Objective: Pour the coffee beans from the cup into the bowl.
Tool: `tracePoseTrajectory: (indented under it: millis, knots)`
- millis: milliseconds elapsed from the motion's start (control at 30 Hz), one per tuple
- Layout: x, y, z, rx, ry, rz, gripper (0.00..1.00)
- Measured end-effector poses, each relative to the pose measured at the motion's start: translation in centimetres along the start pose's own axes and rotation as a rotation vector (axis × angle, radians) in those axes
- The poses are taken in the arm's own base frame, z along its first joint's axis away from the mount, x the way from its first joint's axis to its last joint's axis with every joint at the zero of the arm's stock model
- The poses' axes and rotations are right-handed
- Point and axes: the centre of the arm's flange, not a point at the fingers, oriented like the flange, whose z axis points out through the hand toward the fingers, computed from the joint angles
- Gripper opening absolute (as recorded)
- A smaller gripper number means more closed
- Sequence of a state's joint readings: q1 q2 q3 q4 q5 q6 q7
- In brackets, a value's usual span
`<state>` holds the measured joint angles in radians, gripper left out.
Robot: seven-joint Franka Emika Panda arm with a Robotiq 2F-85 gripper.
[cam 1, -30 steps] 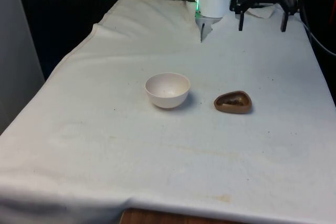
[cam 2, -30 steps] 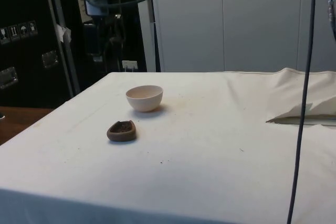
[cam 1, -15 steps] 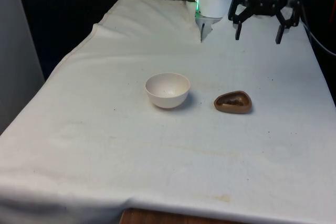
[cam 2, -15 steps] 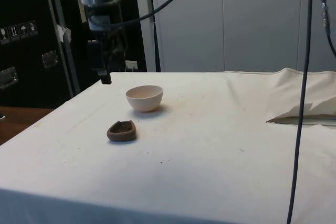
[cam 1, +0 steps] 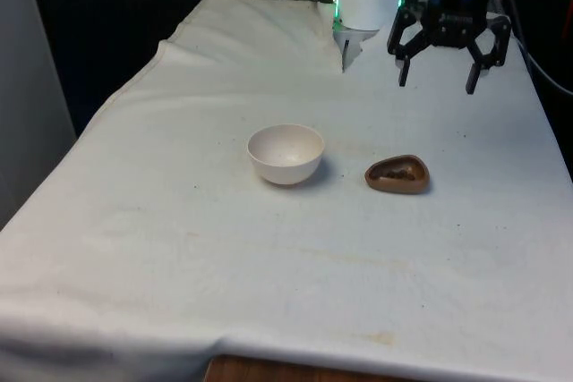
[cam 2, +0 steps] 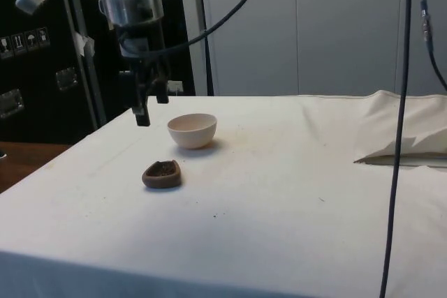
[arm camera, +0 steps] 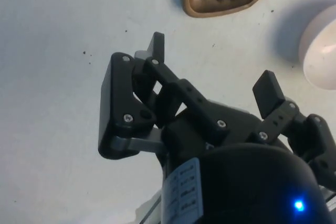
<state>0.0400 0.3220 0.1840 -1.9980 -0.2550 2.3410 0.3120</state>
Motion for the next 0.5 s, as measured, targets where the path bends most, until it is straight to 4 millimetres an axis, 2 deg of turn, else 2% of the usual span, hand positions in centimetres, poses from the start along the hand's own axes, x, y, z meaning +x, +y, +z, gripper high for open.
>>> tracePoseTrajectory:
  millis: [500]
  knots:
    - [-0.2, -1.1, 3.2, 0.005, 0.027, -0.004, 1.0]
